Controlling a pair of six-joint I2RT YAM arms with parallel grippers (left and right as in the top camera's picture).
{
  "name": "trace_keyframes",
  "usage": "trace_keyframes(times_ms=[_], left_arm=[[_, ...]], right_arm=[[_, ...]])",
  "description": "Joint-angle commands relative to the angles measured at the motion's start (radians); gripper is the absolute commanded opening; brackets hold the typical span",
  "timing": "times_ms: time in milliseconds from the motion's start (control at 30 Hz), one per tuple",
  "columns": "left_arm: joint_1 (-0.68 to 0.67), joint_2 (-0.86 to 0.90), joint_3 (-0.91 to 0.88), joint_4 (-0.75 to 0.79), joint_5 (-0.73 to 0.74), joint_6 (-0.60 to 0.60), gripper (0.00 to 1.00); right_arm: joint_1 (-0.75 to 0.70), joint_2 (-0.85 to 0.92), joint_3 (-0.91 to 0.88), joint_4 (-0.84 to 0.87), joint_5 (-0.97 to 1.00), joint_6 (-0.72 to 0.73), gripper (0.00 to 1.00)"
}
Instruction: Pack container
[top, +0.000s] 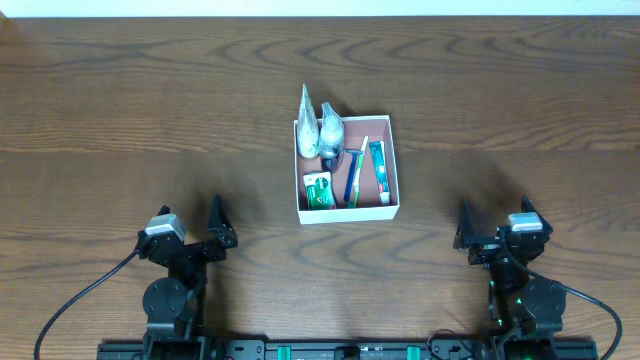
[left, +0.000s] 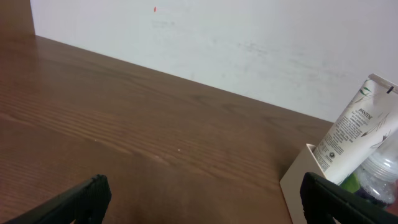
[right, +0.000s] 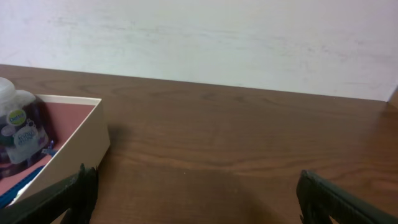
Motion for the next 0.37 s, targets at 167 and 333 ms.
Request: trace_keyframes(times_ms=[167,333], left_arm=[[0.006,-0.007,-0.019,-0.04,-0.011,0.017,0.98],[0.006,-0.007,-0.019,-0.04,-0.011,0.017,0.98]], right_arm=[[-0.001,-0.009,-0.002,-0.005,0.0,-0.011,0.99],[-0.001,-0.009,-0.002,-0.005,0.0,-0.011,0.99]])
